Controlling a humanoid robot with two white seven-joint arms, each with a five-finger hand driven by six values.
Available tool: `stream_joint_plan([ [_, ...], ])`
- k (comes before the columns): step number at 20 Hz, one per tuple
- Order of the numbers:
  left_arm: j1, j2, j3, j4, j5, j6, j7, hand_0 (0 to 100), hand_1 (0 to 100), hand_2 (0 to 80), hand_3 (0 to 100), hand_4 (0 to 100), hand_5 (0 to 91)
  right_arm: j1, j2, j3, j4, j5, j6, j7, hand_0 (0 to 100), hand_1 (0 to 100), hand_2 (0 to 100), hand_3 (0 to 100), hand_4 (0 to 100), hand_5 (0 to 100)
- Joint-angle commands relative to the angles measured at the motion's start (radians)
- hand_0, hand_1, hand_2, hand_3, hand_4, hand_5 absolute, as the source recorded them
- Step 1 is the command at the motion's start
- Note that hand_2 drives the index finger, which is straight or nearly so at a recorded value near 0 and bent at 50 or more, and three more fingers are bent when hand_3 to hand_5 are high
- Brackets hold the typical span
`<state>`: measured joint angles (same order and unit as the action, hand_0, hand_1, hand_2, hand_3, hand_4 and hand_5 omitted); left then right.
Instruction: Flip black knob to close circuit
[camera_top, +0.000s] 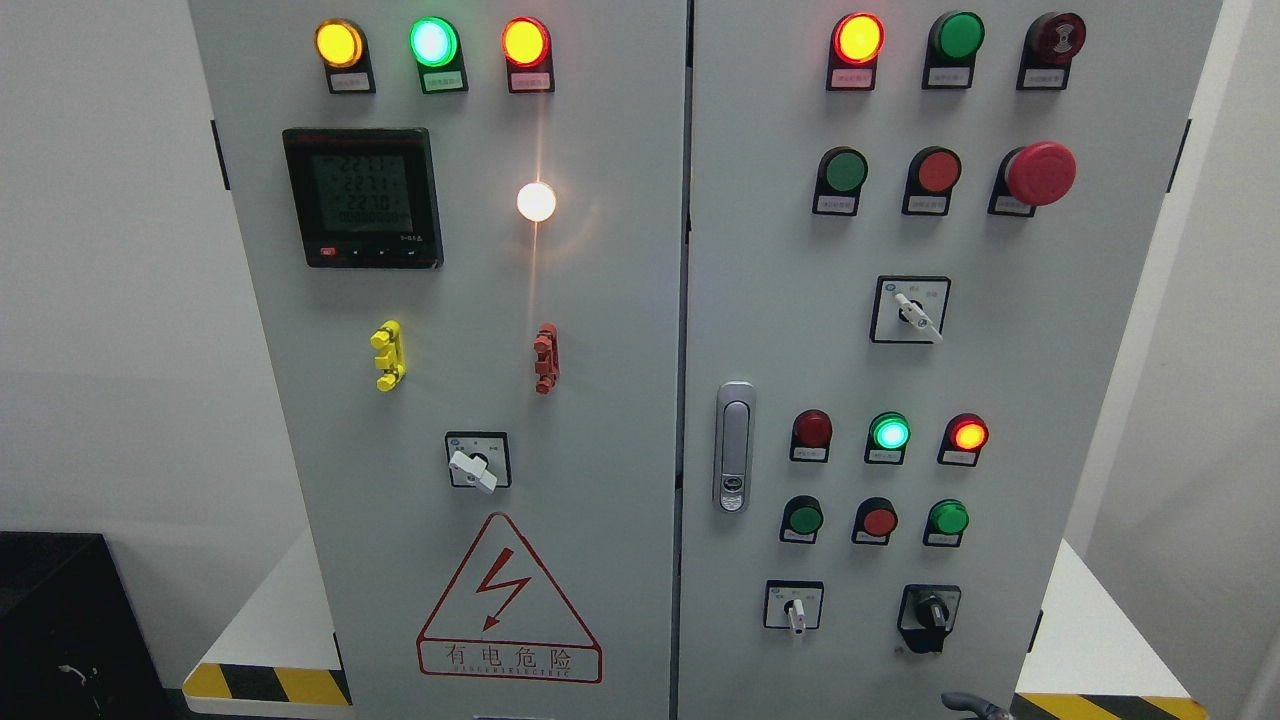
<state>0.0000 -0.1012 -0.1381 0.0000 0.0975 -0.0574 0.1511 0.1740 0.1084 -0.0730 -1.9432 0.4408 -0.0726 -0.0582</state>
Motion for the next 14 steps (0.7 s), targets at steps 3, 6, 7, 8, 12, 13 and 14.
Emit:
stream_joint_plan([
  [3,0.023,0.0,0.0,-0.031,0.001,0.001,-0.001,12,56,0.0,0,0,0.0,0.079,0.011,0.007,-0.034,-0.396,-0.073,0.104,0,0,0,8,6,5],
  [6,0.023,0.0,0.0,-0.031,-0.001,0.001,-0.001,12,56,0.0,0,0,0.0,0.099,0.01,0.007,-0.031,-0.488,-0.078,0.159,0,0,0,1,0,0],
  [7,0.023,0.0,0.0,-0.031,-0.001,0.001,-0.001,12,56,0.0,0,0,0.0,0.104,0.008,0.006,-0.028,-0.511,-0.078,0.182,0,0,0,0,0,0],
  [8,0.023,0.0,0.0,-0.031,-0.001,0.001,-0.001,12,56,0.0,0,0,0.0,0.104,0.008,0.002,-0.028,-0.525,-0.079,0.198,0,0,0,0,0,0],
  [12,0.021,0.0,0.0,-0.031,-0.001,0.001,-0.001,12,56,0.0,0,0,0.0,0.104,0.008,-0.002,-0.011,-0.533,-0.118,0.218,0,0,0,0,0,0],
  [13,0.023,0.0,0.0,-0.031,0.001,0.001,-0.001,12,56,0.0,0,0,0.0,0.104,0.008,-0.002,-0.011,-0.533,-0.118,0.218,0,0,0,0,0,0],
  [14,0.023,0.0,0.0,-0.031,0.001,0.001,-0.001,12,56,0.0,0,0,0.0,0.104,0.008,-0.004,-0.01,-0.533,-0.118,0.218,0,0,0,0,0,0],
])
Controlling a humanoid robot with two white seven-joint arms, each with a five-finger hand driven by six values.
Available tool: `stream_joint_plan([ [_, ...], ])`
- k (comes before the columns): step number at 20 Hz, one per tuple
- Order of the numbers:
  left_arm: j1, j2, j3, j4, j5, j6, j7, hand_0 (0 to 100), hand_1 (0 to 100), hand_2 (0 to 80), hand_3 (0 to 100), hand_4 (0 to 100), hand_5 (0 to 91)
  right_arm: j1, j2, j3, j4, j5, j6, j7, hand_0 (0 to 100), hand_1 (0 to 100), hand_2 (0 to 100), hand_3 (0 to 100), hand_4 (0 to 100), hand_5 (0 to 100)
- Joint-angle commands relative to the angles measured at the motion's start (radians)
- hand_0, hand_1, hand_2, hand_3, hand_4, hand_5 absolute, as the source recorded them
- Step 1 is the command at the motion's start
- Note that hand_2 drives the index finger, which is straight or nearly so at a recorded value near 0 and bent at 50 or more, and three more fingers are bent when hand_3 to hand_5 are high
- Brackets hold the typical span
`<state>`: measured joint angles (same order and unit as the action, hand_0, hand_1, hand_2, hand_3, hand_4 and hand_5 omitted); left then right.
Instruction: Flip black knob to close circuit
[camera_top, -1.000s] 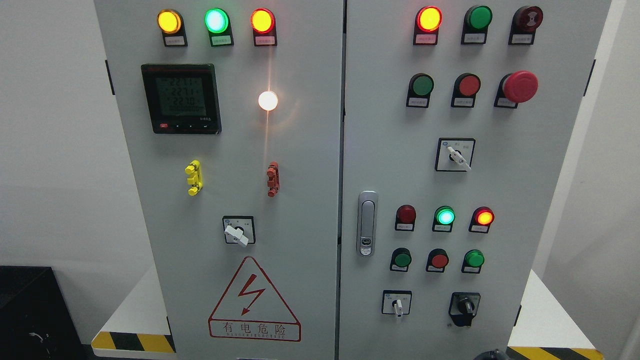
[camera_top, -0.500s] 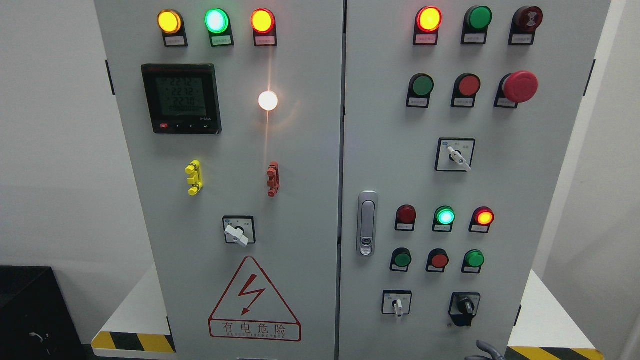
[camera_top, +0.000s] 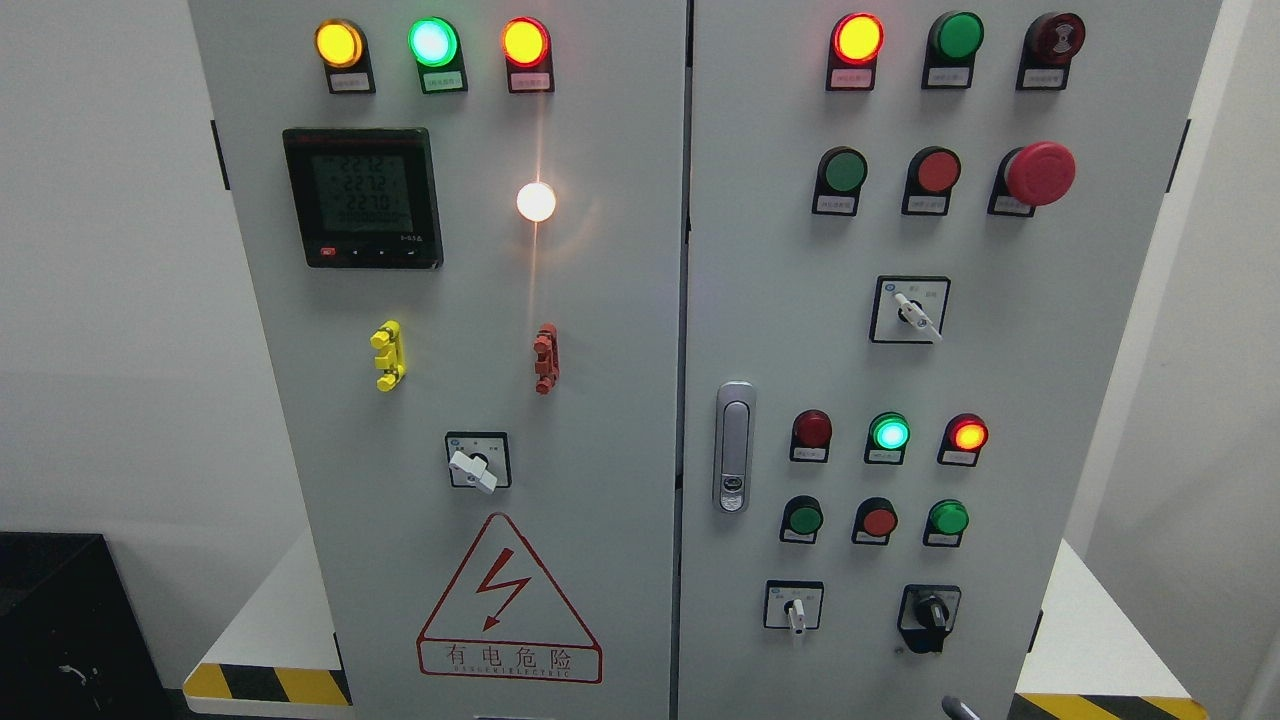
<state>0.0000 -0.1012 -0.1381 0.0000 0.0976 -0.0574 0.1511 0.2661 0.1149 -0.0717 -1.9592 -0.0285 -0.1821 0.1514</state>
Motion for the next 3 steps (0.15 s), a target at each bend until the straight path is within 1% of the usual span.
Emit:
stream_joint_plan([
  [1,0.023,0.0,0.0,-0.031,-0.001,0.001,-0.001,12,56,0.0,0,0,0.0,0.012,0.002,-0.004,0.006,-0.063,-0.008,0.008,0,0,0,0,0,0],
  [3,0.023,0.0,0.0,-0.031,-0.001,0.001,-0.001,12,56,0.0,0,0,0.0,0.012,0.002,-0.003,0.008,-0.063,-0.008,0.008,0,0,0,0,0,0],
])
